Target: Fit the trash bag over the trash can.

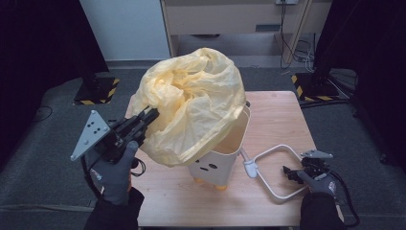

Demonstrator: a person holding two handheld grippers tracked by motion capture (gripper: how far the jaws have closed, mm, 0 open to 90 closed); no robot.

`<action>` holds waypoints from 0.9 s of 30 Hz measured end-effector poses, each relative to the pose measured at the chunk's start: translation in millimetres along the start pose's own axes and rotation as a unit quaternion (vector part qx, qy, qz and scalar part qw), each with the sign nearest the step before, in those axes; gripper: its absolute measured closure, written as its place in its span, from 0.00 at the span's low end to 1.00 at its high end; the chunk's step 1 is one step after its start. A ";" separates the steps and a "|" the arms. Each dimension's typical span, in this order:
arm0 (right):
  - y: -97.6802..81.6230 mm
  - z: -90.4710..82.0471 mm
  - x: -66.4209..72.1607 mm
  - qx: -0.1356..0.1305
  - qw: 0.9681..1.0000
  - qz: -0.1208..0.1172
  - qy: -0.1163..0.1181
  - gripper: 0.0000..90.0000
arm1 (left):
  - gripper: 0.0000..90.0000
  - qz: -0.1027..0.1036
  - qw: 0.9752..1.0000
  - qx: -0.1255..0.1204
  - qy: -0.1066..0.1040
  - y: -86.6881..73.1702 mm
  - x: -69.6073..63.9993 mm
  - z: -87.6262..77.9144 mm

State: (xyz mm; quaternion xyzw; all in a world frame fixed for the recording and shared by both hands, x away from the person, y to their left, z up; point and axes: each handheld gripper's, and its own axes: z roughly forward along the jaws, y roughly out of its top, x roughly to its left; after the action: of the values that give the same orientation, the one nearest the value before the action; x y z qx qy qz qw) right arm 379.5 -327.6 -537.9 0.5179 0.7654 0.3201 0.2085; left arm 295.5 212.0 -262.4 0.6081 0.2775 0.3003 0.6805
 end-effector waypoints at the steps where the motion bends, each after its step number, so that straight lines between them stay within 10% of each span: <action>1: -0.1 -0.1 -0.5 0.000 1.000 -0.004 0.003 0.01 | 0.95 -0.002 1.000 0.000 -0.002 -1.1 -2.2 3.3; 27: 1.4 1.4 2.6 0.000 1.000 0.002 -0.005 0.02 | 0.94 -0.008 0.996 0.064 -0.059 -21.0 -30.1 62.8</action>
State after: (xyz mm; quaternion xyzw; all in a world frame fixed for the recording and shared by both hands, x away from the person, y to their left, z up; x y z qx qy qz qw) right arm 380.3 -324.4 -537.9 0.5211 0.7630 0.3180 0.2123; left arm 323.6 146.4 -276.3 0.6649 0.2605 0.2403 0.6575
